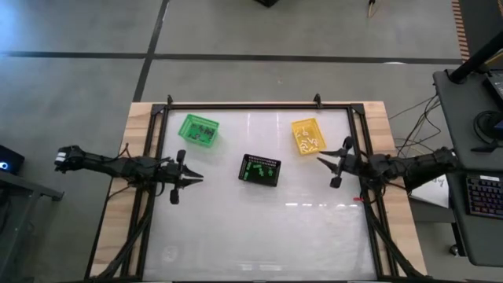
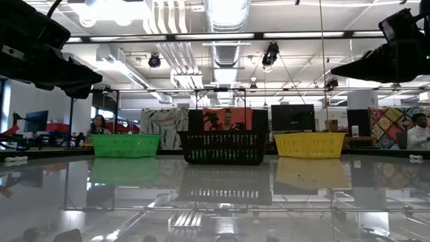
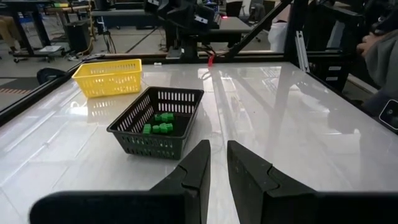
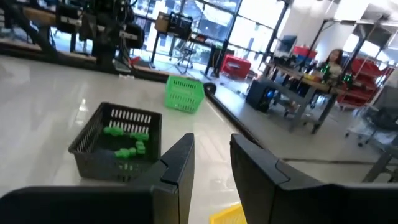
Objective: Sort Halloween decoration
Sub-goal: Return to Home Position
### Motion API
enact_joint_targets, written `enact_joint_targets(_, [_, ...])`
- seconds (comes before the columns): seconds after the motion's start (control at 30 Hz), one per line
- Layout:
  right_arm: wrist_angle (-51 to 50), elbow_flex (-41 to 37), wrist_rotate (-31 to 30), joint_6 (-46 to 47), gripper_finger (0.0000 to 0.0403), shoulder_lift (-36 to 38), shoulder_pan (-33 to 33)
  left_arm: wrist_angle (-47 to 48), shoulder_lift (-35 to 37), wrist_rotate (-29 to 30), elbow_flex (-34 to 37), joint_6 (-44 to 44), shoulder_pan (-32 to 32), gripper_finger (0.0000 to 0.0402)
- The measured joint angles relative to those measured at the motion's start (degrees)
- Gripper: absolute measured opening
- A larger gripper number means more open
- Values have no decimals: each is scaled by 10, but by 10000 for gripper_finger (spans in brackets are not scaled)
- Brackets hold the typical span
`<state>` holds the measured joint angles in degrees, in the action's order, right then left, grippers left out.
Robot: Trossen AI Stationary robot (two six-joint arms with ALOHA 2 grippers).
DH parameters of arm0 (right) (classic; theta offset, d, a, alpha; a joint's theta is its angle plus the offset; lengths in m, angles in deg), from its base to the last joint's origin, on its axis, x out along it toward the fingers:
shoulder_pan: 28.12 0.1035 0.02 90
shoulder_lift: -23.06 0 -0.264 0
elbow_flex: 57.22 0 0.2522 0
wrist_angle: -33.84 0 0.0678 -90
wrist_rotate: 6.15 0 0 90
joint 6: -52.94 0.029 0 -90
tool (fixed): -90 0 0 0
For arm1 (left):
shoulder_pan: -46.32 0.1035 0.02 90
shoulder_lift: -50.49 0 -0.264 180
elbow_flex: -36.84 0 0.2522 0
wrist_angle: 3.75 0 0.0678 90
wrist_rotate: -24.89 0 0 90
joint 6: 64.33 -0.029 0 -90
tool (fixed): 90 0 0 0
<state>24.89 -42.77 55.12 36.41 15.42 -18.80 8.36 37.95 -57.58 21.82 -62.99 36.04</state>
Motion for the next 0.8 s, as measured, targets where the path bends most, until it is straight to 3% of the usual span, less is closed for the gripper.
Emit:
enact_joint_targets(0.23, [-8,0,1,187,95,-43,-5,0,0,0,0,0,0,37])
enact_joint_targets(0.47, [-9,0,92,153,95,-12,-5,0,-2,0,0,0,0,37])
enact_joint_targets(0.63, [-12,0,94,140,95,71,-5,0,-2,0,0,0,0,37])
enact_joint_targets(0.8, [44,-1,93,140,95,71,-5,-3,-4,0,0,0,0,37])
